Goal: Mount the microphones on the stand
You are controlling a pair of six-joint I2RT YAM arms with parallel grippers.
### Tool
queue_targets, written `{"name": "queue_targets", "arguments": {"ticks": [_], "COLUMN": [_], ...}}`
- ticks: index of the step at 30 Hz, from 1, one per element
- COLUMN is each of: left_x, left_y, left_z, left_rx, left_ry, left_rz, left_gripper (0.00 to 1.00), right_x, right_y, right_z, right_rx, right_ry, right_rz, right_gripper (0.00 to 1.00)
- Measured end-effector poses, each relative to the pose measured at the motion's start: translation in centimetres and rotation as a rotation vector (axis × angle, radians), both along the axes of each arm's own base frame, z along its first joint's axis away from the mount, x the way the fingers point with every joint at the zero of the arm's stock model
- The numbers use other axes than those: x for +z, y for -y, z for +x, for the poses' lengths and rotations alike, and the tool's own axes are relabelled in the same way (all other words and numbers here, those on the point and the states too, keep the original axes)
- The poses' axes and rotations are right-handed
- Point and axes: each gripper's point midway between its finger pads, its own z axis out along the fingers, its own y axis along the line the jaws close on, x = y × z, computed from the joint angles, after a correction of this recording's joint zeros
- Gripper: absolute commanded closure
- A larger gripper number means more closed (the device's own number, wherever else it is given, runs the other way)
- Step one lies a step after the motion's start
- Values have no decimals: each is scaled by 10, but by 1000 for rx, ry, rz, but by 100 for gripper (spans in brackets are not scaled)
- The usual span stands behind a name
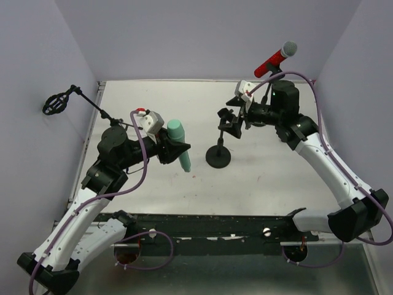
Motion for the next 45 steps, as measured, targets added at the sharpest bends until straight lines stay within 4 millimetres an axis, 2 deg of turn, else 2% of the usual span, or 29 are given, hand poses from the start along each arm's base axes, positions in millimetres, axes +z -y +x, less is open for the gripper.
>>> {"name": "queue_targets", "arguments": {"ticks": [8, 11, 17, 26, 31, 37, 45], "left_x": [-4, -6, -7, -7, -9, -11, -16], "left_y": [-7, -8, -9, -9, -8, -9, -8], "left_z": [-6, -4, -3, -1, 0, 1, 4], "left_rx": [36, 51, 63, 75, 76, 79, 87], "left_ry": [-18, -32, -51, -60, -67, -72, -90], "left_rz": [-34, -40, -51, -55, -51, -47, -35], "left_gripper": [100, 100, 100, 100, 100, 100, 100], "right_x": [-15, -14, -11, 0, -15, -17, -17], "right_y": [-1, -5, -18, -13, -24, -38, -22], "right_z": [4, 6, -1, 1, -4, -11, 5], "right_rx": [-111, -147, -144, -197, -212, -257, -412], "right_ry": [92, 127, 169, 243, 290, 397, 451], "right_rz": [-74, -94, -112, -118, -164, -207, -233], "right_gripper": [3, 6, 8, 19, 21, 21, 22]}}
